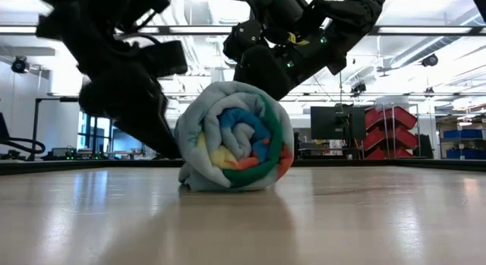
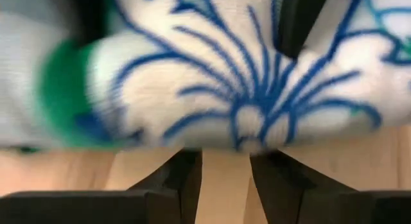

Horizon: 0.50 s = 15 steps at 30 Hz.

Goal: Roll towel
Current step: Roll the green multi-color dinosaur print towel

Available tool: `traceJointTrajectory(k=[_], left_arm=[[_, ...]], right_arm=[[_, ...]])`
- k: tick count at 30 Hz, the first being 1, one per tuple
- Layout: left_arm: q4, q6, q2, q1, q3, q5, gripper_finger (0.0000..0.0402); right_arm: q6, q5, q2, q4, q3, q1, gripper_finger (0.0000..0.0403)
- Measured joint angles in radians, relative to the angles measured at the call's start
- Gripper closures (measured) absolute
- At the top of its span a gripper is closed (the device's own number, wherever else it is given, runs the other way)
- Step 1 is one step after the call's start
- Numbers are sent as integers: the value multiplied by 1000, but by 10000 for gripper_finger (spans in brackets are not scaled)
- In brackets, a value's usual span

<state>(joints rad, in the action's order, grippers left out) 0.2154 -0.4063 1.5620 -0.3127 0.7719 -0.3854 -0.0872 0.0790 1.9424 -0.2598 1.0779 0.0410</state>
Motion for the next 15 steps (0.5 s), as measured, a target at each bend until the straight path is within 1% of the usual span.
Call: traceJointTrajectory(k=[2, 4, 7, 8, 11, 15], left_arm=[[21, 2, -48, -1, -3, -53, 285], [3, 43, -98, -1, -10, -135, 285], [-138, 153, -150, 12, -47, -294, 285], [-200, 196, -163, 24, -70, -323, 285], [-409, 263, -186, 85, -154, -334, 285], [-635, 328, -169, 205, -265, -328, 285]], right_arm=[[0, 1, 1, 1, 0, 0, 55], [0, 1, 1, 3, -1, 0, 55], [0, 1, 1, -8, -3, 0, 55], [0, 1, 1, -12, -3, 0, 55], [0, 2, 3, -14, -3, 0, 55], [0, 2, 3, -14, -3, 1, 55]])
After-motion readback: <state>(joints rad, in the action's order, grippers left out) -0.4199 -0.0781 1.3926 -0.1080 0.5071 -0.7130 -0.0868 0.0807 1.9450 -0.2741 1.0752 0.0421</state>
